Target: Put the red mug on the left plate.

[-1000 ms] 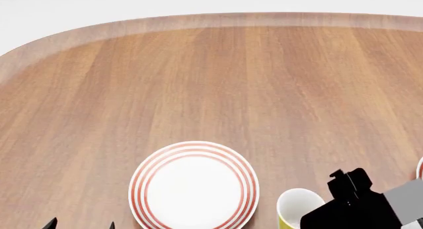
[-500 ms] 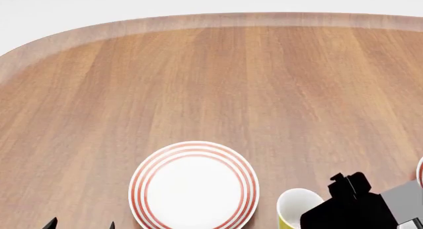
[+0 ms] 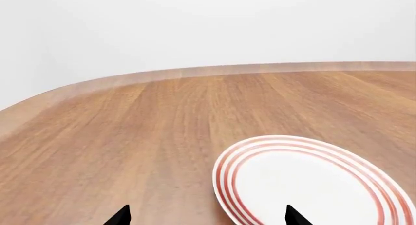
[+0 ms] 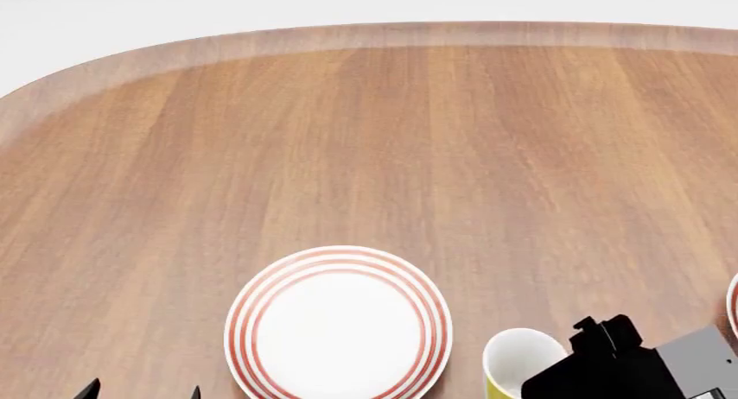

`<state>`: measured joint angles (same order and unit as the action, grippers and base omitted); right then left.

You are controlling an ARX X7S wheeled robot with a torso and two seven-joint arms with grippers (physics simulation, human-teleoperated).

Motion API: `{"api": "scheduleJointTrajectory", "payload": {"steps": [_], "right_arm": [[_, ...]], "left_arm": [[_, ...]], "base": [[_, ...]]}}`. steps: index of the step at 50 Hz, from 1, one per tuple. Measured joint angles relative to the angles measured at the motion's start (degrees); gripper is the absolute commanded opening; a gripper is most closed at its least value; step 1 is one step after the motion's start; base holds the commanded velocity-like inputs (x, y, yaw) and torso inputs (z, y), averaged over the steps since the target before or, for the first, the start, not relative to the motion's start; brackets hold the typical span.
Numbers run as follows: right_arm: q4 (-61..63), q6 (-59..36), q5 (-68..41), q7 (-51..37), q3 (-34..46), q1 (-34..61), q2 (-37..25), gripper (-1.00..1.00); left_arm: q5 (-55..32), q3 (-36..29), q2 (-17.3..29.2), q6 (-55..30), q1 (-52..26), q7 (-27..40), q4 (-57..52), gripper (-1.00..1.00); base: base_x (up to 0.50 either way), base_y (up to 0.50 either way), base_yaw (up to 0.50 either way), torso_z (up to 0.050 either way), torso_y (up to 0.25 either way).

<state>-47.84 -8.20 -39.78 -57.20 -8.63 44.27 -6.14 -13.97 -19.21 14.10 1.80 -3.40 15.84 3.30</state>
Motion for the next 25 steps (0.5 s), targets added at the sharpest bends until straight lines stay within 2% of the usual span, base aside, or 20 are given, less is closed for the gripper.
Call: {"api": "scheduleJointTrajectory", "payload": {"steps": [25], "right_arm": [[-8.60, 3.43, 0.19, 2.62, -0.12, 2.51, -0.07, 1.00]], "left_arm": [[-0.38, -0.55, 0.37, 0.26, -0.13, 0.40, 0.07, 1.00]], "base": [[0.00, 0.00, 0.00, 0.000, 0.000]]}}
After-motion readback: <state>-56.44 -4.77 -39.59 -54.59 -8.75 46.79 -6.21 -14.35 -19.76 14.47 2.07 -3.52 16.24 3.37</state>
